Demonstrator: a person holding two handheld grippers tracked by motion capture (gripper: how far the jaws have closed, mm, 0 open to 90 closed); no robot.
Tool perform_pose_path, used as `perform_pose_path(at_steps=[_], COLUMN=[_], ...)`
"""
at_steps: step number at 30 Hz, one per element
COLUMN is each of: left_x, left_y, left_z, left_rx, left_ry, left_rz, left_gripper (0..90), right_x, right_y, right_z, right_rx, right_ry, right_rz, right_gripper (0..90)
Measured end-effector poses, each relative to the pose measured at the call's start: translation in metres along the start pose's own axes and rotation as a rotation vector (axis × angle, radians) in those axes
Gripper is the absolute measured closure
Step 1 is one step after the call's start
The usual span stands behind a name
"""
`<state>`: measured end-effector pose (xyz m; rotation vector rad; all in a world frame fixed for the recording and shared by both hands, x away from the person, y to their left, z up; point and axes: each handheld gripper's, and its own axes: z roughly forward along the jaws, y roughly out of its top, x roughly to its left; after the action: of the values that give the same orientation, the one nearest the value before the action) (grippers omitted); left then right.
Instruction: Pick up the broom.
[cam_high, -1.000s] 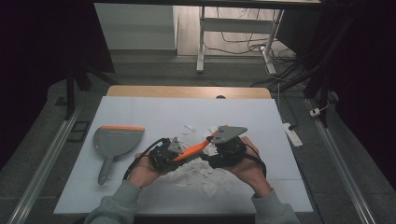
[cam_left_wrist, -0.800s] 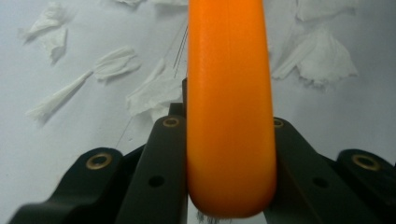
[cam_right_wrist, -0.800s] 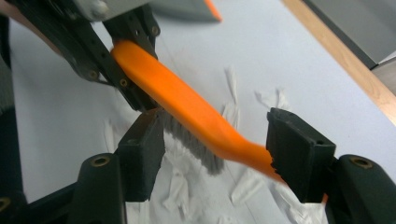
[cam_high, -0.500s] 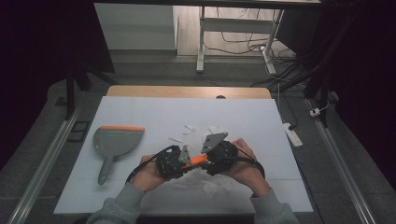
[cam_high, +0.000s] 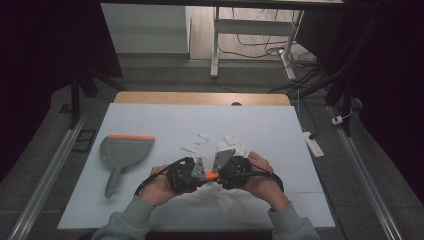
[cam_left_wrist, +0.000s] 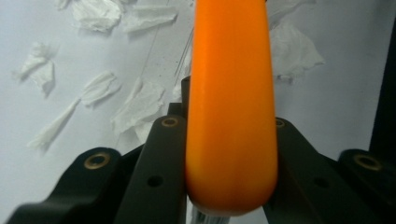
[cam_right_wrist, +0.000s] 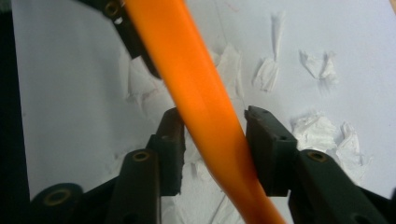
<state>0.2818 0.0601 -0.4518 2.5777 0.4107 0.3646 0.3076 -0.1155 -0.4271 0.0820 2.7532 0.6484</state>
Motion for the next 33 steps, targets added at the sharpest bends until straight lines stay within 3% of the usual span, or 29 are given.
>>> perform_pose_path(at_steps=[1, 4, 5, 6, 10, 11, 14, 20, 33], left_x=[0.000, 0.005, 0.007, 0.008, 0.010, 0.011, 0.014, 0.023, 0.026], left_y=[-0.001, -0.004, -0.005, -0.007, -0.010, -0.013, -0.017, -0.039, -0.109], left_z=[0.000, -0.002, -0.003, -0.005, -0.012, -0.016, -0.020, -0.033, -0.045], left_rx=[-0.007, -0.029, -0.038, -0.056, -0.112, -0.137, -0.154, -0.220, -0.222], left_ry=[0.011, 0.005, 0.016, 0.054, 0.098, 0.135, 0.163, 0.203, 0.252], left_rz=[-0.003, -0.022, -0.025, -0.045, -0.085, -0.112, -0.142, -0.257, -0.441], left_gripper=[76.6, 74.5, 66.5, 61.9, 44.8, 40.9, 35.0, 32.3, 31.1], right_x=[0.001, 0.001, -0.001, -0.002, -0.008, -0.010, -0.016, -0.024, -0.039], right_y=[0.000, -0.001, -0.002, -0.002, -0.007, -0.009, -0.014, -0.023, -0.040], right_z=[0.001, 0.001, 0.001, 0.000, -0.004, -0.005, -0.008, -0.013, -0.022], right_rx=[0.007, -0.002, -0.012, -0.015, -0.040, -0.047, -0.076, -0.113, -0.175], right_ry=[0.005, 0.004, 0.004, 0.003, -0.010, -0.014, -0.032, -0.071, -0.125], right_rz=[-0.019, -0.015, -0.002, 0.015, 0.070, 0.086, 0.129, 0.196, 0.289], right_gripper=[62.9, 63.8, 65.2, 65.8, 66.3, 66.4, 66.6, 66.8, 66.9])
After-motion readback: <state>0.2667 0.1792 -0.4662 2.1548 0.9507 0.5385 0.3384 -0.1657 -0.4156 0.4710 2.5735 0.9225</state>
